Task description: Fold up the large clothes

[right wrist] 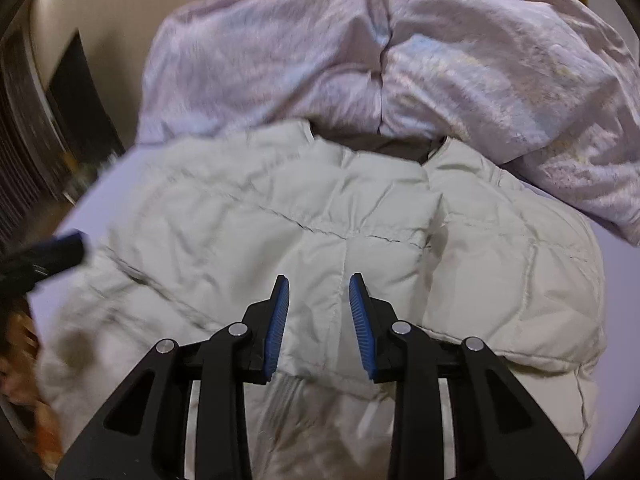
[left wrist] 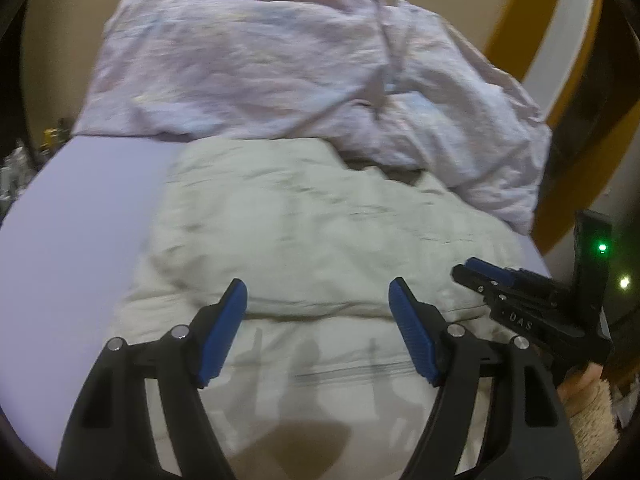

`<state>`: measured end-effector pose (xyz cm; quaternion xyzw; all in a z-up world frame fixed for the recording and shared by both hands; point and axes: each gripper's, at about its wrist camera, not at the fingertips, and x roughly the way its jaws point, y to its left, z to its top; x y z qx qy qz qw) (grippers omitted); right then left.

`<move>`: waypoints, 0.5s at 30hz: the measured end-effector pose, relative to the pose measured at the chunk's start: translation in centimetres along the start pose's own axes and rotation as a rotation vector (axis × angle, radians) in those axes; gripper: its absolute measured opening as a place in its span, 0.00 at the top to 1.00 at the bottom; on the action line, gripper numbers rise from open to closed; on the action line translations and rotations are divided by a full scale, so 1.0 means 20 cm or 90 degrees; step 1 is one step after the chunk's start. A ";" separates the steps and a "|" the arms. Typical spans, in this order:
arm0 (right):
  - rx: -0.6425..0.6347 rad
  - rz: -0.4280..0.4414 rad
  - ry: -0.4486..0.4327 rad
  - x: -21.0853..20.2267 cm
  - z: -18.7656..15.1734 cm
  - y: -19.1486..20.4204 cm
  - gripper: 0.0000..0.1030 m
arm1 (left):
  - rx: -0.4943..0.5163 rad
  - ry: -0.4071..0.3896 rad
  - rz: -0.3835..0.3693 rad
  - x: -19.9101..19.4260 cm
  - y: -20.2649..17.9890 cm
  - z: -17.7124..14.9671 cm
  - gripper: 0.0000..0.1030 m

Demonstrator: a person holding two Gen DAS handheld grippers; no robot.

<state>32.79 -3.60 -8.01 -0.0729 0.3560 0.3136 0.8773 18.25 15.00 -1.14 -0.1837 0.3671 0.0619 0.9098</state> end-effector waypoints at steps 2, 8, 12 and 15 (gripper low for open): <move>0.003 -0.031 0.018 0.10 0.00 -0.03 0.73 | -0.005 0.001 0.021 0.01 0.06 -0.01 0.27; 0.035 -0.072 0.058 0.31 0.00 -0.14 0.75 | -0.039 0.027 0.037 0.08 0.20 -0.04 0.27; 0.026 -0.082 0.064 0.31 0.02 -0.14 0.75 | -0.034 0.020 0.037 0.05 0.23 -0.07 0.27; 0.078 -0.017 0.065 0.20 -0.01 -0.21 0.65 | -0.031 0.012 0.037 -0.02 0.26 -0.10 0.22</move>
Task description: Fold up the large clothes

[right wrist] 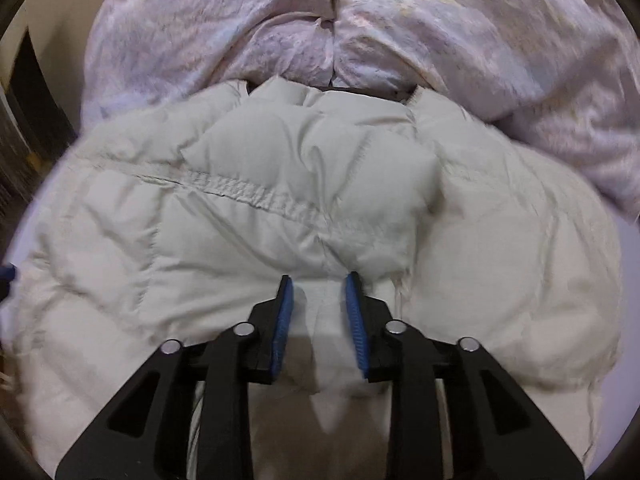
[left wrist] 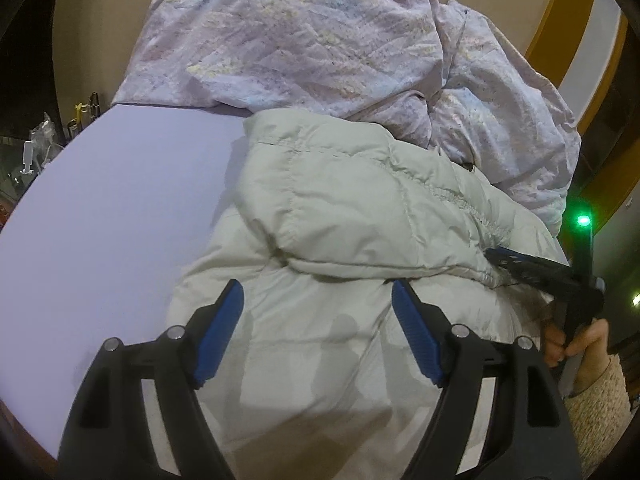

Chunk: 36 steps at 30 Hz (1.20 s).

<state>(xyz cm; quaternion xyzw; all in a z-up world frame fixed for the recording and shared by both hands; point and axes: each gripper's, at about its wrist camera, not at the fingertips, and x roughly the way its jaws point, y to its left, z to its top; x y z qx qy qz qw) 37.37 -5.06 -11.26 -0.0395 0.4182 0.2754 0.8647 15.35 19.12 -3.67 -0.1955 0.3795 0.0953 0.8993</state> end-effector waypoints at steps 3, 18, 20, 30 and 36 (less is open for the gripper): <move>0.050 0.054 -0.010 -0.16 -0.07 -0.10 0.27 | -0.008 -0.010 0.008 -0.10 0.11 -0.04 0.21; 0.270 0.000 -0.005 -0.83 -0.83 -0.89 0.18 | -0.116 0.053 -0.073 -0.28 0.49 -0.37 0.20; 0.304 0.030 0.009 -0.83 -0.93 -0.95 0.18 | -0.120 0.055 -0.083 -0.28 0.49 -0.41 0.21; 0.362 0.080 0.013 -0.78 -1.12 -1.00 0.22 | -0.152 0.057 -0.143 -0.31 0.49 -0.54 0.26; 0.355 0.146 0.002 -0.78 -1.17 -0.98 0.32 | -0.180 0.055 -0.195 -0.33 0.50 -0.62 0.37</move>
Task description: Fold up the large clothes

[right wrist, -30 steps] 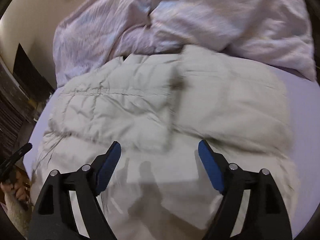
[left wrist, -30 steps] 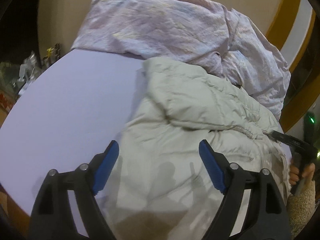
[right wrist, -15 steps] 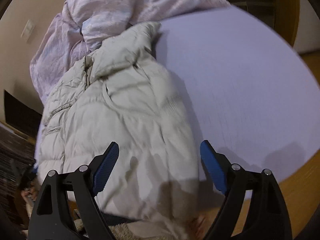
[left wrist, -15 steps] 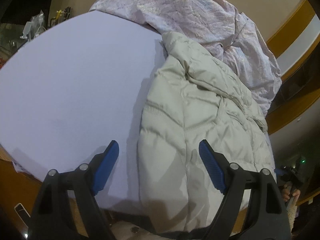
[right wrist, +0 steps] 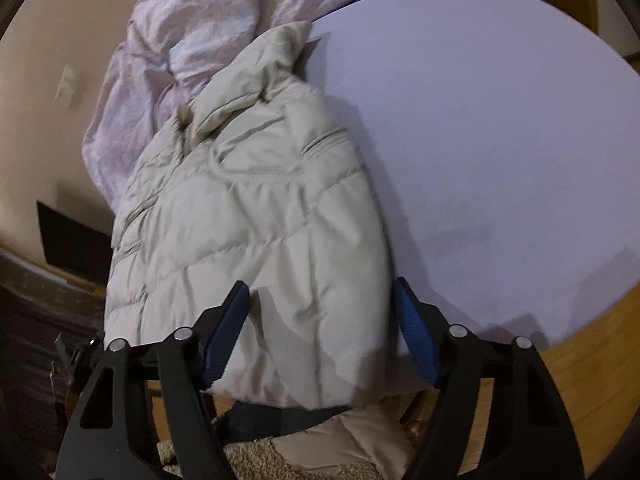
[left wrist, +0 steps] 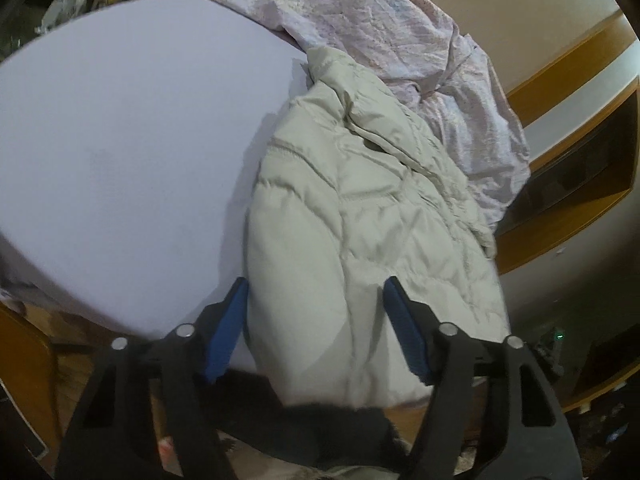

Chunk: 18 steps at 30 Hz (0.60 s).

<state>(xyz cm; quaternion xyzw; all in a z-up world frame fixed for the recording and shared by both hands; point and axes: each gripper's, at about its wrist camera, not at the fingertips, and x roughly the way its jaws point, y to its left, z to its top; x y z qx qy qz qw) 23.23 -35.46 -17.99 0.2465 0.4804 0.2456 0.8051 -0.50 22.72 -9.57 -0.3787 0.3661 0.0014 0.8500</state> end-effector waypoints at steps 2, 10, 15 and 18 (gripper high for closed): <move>0.002 0.026 0.010 0.01 -0.02 0.00 0.37 | -0.006 0.001 -0.013 0.00 0.00 -0.02 0.40; 0.044 0.117 0.021 0.04 -0.05 -0.04 0.50 | -0.018 0.020 -0.053 0.00 0.00 -0.10 0.47; 0.057 0.141 0.020 0.05 -0.06 -0.06 0.56 | -0.015 0.026 -0.049 0.01 -0.01 -0.10 0.52; 0.056 0.131 0.017 0.06 -0.06 -0.05 0.71 | -0.008 0.029 -0.032 0.01 -0.02 -0.10 0.70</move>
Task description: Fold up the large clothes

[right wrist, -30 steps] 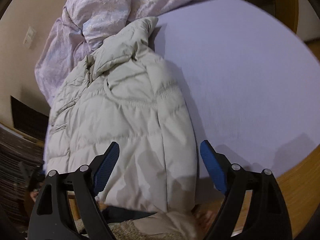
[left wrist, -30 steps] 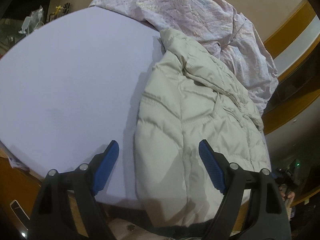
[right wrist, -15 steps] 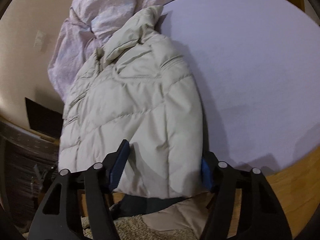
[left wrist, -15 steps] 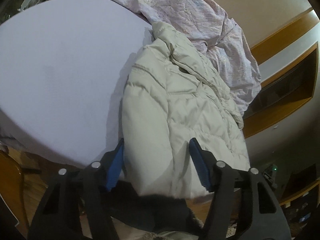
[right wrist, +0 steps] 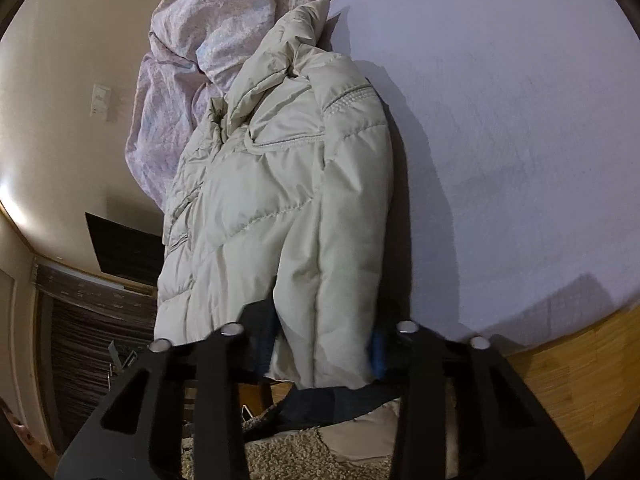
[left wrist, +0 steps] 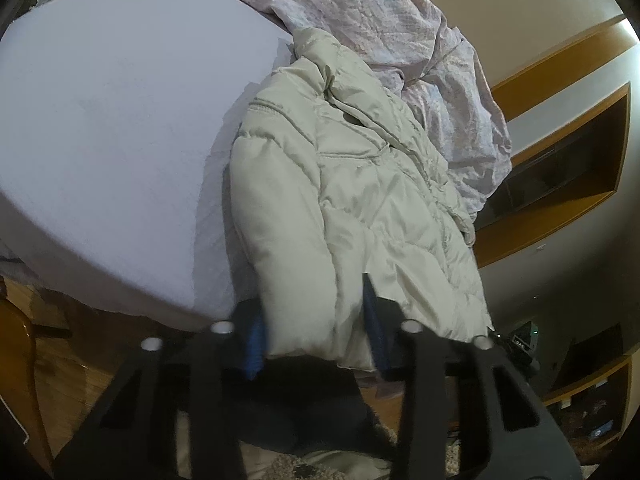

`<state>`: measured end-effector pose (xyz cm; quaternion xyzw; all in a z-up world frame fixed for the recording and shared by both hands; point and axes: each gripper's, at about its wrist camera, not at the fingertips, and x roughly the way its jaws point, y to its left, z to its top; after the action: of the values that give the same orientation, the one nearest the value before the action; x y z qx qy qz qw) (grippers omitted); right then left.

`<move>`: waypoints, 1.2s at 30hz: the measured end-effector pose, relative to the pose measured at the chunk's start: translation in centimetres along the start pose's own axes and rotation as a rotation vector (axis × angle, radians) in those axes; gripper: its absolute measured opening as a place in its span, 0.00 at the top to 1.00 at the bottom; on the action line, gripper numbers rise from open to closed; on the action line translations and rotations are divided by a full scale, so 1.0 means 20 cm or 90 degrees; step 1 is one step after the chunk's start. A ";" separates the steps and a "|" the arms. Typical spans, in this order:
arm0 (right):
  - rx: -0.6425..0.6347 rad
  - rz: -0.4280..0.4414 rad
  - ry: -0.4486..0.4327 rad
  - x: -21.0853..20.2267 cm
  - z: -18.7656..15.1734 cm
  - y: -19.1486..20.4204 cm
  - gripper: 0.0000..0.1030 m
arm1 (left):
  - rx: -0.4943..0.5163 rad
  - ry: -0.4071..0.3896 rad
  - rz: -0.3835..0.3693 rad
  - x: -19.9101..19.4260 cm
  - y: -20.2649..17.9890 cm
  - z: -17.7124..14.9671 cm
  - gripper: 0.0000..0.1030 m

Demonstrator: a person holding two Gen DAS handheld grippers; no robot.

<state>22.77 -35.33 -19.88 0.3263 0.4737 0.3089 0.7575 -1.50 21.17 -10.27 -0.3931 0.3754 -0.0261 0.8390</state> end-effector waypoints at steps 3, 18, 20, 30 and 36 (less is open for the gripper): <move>-0.019 -0.017 -0.021 -0.02 0.02 0.04 0.81 | 0.018 -0.013 0.022 -0.02 -0.03 0.02 0.80; -0.222 -0.112 -0.240 -0.19 0.33 0.69 0.86 | 0.223 -0.205 0.121 -0.19 -0.57 0.46 0.84; -0.245 -0.127 -0.270 -0.18 0.40 0.78 0.86 | 0.231 -0.223 0.134 -0.16 -0.62 0.55 0.84; -0.287 -0.215 -0.340 0.02 0.79 1.08 0.86 | 0.254 -0.276 0.200 0.12 -0.78 1.03 0.84; -0.277 -0.261 -0.345 0.26 1.05 1.08 0.86 | 0.250 -0.281 0.231 0.37 -0.76 1.26 0.84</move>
<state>40.57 -22.64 1.60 0.1263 0.2358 0.1472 0.9523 23.98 24.28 5.75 -0.1472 0.2369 0.1373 0.9505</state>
